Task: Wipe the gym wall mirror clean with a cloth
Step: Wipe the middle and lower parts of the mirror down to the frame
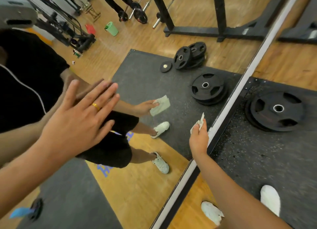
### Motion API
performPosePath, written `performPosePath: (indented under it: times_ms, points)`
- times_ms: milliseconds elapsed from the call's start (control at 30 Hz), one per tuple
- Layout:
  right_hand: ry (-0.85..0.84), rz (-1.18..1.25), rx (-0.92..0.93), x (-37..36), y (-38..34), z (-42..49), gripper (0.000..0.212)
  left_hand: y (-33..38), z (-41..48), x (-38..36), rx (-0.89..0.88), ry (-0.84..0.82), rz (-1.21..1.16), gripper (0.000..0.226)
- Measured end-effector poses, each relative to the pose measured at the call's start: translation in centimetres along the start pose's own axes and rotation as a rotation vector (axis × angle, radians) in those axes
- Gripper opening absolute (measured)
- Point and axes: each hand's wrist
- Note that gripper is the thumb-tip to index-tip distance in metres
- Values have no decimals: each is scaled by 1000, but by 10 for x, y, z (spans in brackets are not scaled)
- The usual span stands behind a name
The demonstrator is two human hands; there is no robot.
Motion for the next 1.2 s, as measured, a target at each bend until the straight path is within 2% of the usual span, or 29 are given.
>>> performPosePath:
  times_ms: [167, 333, 433, 533, 667, 733, 767, 800, 900, 1000, 1100, 1200]
  points:
    - [17, 44, 42, 4, -13, 28, 50, 5, 5, -12, 40, 68, -14, 65]
    - [-71, 202, -38, -48, -36, 46, 54, 5, 4, -36, 37, -13, -81, 65]
    - [62, 278, -114, -82, -76, 52, 55, 13, 4, -33, 49, 21, -58, 63]
    - [111, 314, 108, -97, -125, 38, 54, 17, 3, -26, 34, 98, 90, 62]
    - [-85, 385, 579, -98, -167, 8, 51, 12, 3, -24, 23, 105, 211, 65]
    - [-178, 281, 744, -95, -152, 13, 53, 11, 4, -24, 32, 77, 212, 66]
    - [-212, 216, 769, -93, -134, 19, 55, 11, 4, -25, 34, 64, 205, 66]
    - [-224, 174, 716, -89, -112, 26, 56, 12, 4, -24, 38, 51, 197, 65]
    - [-130, 177, 315, -79, -73, 38, 57, 16, 5, -21, 48, 30, 202, 64]
    - [-57, 213, 94, -84, -87, 39, 55, 13, 7, -19, 36, 5, 227, 64]
    - [-77, 263, 133, -86, -124, 29, 55, 13, 5, -18, 27, -7, 218, 65]
    - [-163, 283, 444, -86, -158, 9, 55, 14, 5, -16, 32, -34, 189, 65]
Point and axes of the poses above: each hand's wrist, its own z-axis towards the middle knuckle, its own x-axis out of the back of the hand, y = z × x, and after that the axes turned 12 degrees about x, right-handed
